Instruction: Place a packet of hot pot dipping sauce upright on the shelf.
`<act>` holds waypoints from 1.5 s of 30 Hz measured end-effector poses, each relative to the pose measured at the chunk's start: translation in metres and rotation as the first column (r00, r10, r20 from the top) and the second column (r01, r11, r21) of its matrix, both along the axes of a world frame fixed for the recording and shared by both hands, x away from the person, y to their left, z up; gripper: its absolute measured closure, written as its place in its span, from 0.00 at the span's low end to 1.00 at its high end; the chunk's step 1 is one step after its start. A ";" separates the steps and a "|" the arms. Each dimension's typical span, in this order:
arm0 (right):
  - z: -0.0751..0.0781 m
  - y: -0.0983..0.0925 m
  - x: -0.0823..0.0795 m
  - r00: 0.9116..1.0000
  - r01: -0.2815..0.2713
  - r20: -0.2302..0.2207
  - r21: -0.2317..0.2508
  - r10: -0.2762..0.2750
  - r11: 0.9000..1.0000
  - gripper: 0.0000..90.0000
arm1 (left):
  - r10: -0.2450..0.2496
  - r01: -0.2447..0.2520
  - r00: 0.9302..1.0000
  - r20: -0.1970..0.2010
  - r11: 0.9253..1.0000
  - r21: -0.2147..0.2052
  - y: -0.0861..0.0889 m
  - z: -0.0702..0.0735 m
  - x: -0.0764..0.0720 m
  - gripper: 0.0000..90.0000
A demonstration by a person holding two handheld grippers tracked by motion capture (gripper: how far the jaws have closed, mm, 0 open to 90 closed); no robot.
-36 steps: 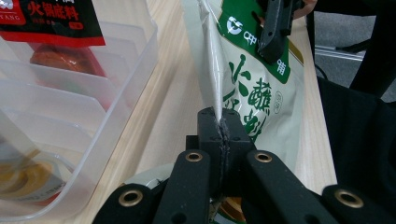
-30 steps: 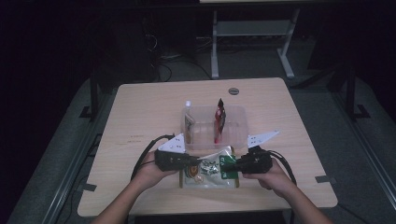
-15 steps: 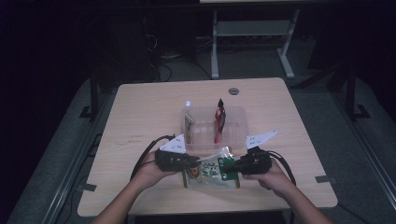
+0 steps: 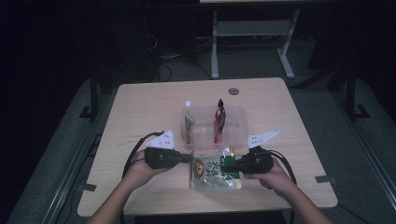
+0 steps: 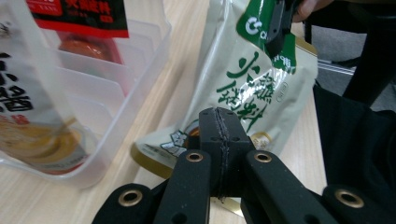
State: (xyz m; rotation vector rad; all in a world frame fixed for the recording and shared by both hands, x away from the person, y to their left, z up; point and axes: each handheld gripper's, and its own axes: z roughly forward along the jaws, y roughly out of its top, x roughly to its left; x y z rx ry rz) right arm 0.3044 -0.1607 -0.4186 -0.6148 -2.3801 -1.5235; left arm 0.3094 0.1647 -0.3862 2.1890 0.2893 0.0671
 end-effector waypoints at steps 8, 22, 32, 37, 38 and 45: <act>0.013 0.003 -0.004 1.000 -0.023 0.021 0.060 0.022 0.998 1.00 | -0.036 0.036 0.999 -0.004 0.999 0.038 -0.027 -0.002 -0.001 1.00; 0.031 0.008 0.000 0.994 -0.032 0.104 0.035 0.028 0.999 1.00 | -0.093 0.093 0.996 -0.014 0.996 0.016 -0.061 -0.001 -0.003 1.00; 0.039 0.009 0.002 0.992 -0.034 0.125 0.030 0.030 0.999 1.00 | -0.082 0.082 0.996 -0.018 0.997 0.011 -0.061 -0.004 -0.002 1.00; 0.041 0.006 0.002 0.992 -0.024 0.128 0.034 0.019 0.999 1.00 | -0.066 0.066 0.998 -0.010 0.998 0.010 -0.057 -0.003 0.000 0.95; 0.041 0.005 0.002 0.992 -0.022 0.128 0.035 0.017 0.999 1.00 | -0.062 0.062 0.998 -0.010 0.998 0.010 -0.056 -0.003 0.000 0.93; 0.047 -0.003 0.002 0.989 -0.013 0.149 0.049 0.005 0.999 1.00 | -0.031 0.031 0.999 -0.027 0.999 0.025 -0.043 -0.005 0.003 0.78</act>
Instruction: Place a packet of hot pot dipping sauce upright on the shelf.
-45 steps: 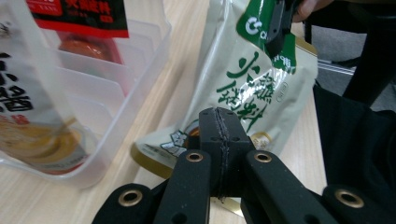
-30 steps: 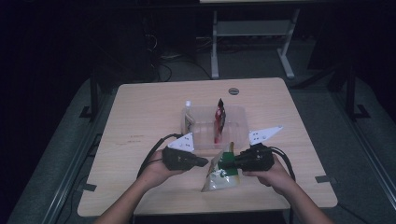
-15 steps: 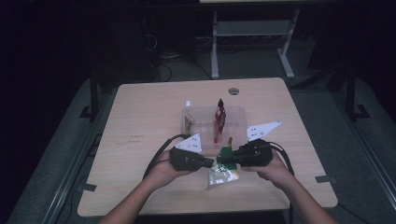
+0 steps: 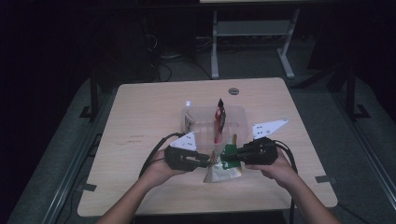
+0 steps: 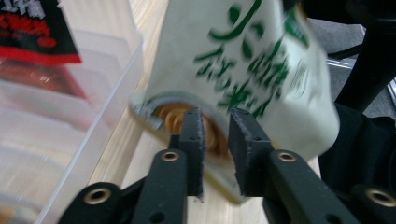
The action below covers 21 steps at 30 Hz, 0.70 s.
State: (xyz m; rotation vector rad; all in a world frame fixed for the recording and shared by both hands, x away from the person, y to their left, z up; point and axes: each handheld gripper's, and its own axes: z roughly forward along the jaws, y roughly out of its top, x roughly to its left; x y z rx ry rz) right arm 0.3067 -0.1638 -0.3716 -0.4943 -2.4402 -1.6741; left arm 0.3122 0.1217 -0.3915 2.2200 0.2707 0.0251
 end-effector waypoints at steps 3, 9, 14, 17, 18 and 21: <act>0.002 -0.005 -0.001 1.000 0.007 -0.002 -0.004 -0.007 1.000 1.00 | 0.019 -0.018 1.000 -0.019 1.000 0.014 0.007 -0.002 0.001 0.69; 0.008 -0.016 -0.001 1.000 0.025 0.000 -0.003 -0.025 1.000 1.00 | 0.045 -0.042 0.996 -0.075 0.998 0.051 0.024 -0.012 0.001 0.52; 0.018 -0.026 0.001 0.999 0.045 0.018 -0.001 -0.045 0.999 1.00 | 0.066 -0.058 0.993 -0.093 0.994 0.088 0.038 -0.022 -0.002 0.44; 0.025 -0.031 0.003 0.998 0.058 0.036 0.006 -0.059 0.998 1.00 | 0.090 -0.081 0.991 -0.099 0.992 0.096 0.048 -0.028 -0.002 0.40; 0.027 -0.033 0.004 0.997 0.064 0.041 0.008 -0.064 0.998 1.00 | 0.098 -0.089 0.990 -0.100 0.992 0.092 0.051 -0.030 -0.002 0.39; 0.033 -0.037 0.009 0.996 0.080 0.050 0.012 -0.080 0.997 1.00 | 0.110 -0.101 0.989 -0.099 0.991 0.089 0.056 -0.032 0.001 0.36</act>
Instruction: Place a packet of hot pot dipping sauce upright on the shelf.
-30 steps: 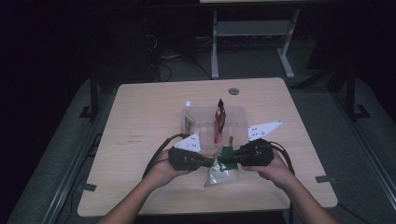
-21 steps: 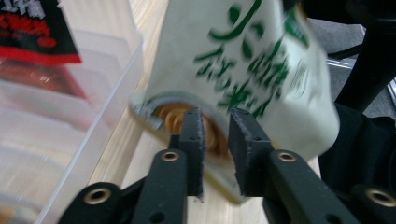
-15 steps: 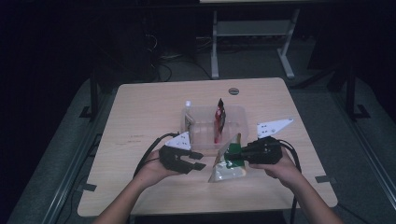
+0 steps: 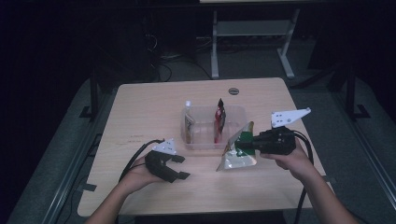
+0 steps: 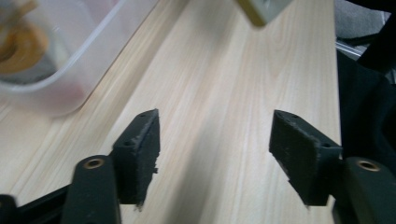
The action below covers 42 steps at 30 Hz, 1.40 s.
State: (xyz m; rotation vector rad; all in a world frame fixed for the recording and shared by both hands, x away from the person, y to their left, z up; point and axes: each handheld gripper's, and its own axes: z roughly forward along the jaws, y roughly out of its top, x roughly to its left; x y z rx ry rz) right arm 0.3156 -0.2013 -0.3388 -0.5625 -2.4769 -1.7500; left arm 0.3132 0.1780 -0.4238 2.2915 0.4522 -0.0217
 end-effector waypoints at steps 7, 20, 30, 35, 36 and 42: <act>0.013 -0.010 0.016 1.000 0.023 0.021 -0.007 -0.023 1.000 1.00 | 0.005 -0.005 1.000 -0.004 1.000 -0.006 0.000 -0.001 0.002 0.34; 0.019 -0.029 0.059 0.995 0.095 -0.007 -0.019 -0.096 0.995 1.00 | -0.007 0.007 1.000 -0.009 1.000 0.007 0.000 -0.002 0.003 0.34; 0.013 -0.047 0.081 0.987 0.153 -0.045 -0.024 -0.154 0.988 1.00 | -0.011 0.011 1.000 -0.010 1.000 0.006 0.000 -0.003 0.003 0.34; 0.015 -0.055 0.085 0.982 0.182 -0.043 -0.038 -0.183 0.983 1.00 | -0.012 0.012 1.000 -0.010 1.000 0.005 -0.001 -0.003 0.002 0.34; 0.016 -0.057 0.085 0.981 0.187 -0.043 -0.039 -0.188 0.982 1.00 | -0.013 0.013 1.000 -0.010 1.000 0.005 -0.001 -0.003 0.002 0.34; 0.016 -0.064 0.085 0.977 0.205 -0.040 -0.050 -0.207 0.977 1.00 | -0.013 0.013 1.000 -0.010 1.000 0.006 -0.001 -0.003 0.003 0.34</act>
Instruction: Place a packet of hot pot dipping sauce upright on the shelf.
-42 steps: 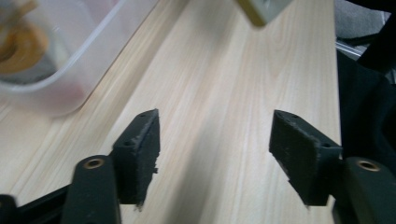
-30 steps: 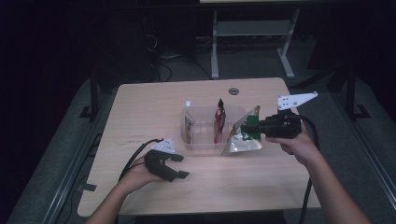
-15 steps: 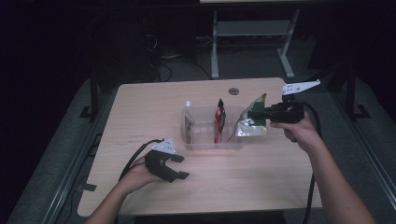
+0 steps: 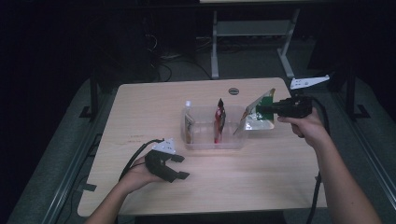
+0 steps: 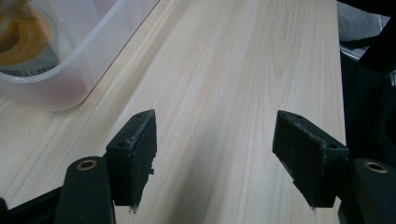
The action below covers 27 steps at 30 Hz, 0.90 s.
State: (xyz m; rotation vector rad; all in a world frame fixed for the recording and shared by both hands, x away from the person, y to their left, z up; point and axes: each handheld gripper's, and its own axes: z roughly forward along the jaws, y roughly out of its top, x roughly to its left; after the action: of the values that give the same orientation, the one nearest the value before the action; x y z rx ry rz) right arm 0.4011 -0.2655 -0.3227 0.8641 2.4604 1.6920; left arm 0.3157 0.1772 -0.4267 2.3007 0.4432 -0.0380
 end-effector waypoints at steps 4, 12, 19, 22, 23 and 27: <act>0.002 -0.004 -0.001 1.000 0.007 0.004 -0.002 -0.007 1.000 1.00 | 0.001 -0.001 1.000 0.000 1.000 -0.002 0.000 0.000 0.000 0.34; 0.008 -0.010 -0.004 1.000 0.014 0.014 -0.038 -0.013 0.999 1.00 | -0.003 0.003 1.000 -0.002 1.000 -0.002 -0.001 -0.001 0.000 0.34; 0.004 -0.004 -0.002 1.000 0.003 0.003 -0.076 -0.002 0.997 1.00 | -0.006 0.006 1.000 -0.002 1.000 -0.001 -0.002 0.000 0.000 0.34; -0.001 0.000 0.000 1.000 -0.002 -0.004 -0.081 0.002 0.997 1.00 | -0.004 0.004 1.000 -0.006 1.000 -0.003 -0.001 0.000 0.000 0.34; -0.003 0.001 0.001 1.000 -0.003 -0.010 -0.083 0.002 0.997 1.00 | -0.004 0.004 1.000 -0.006 1.000 -0.002 -0.001 0.000 0.000 0.34; -0.008 0.003 0.004 1.000 -0.003 -0.016 -0.076 0.002 0.997 1.00 | -0.004 0.004 1.000 -0.008 1.000 -0.002 -0.001 0.000 0.000 0.34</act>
State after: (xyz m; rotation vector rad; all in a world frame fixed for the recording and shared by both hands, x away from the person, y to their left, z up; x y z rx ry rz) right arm 0.4047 -0.2622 -0.3311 0.8701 2.5182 1.5870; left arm 0.3159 0.1763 -0.4268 2.2998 0.4425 -0.0494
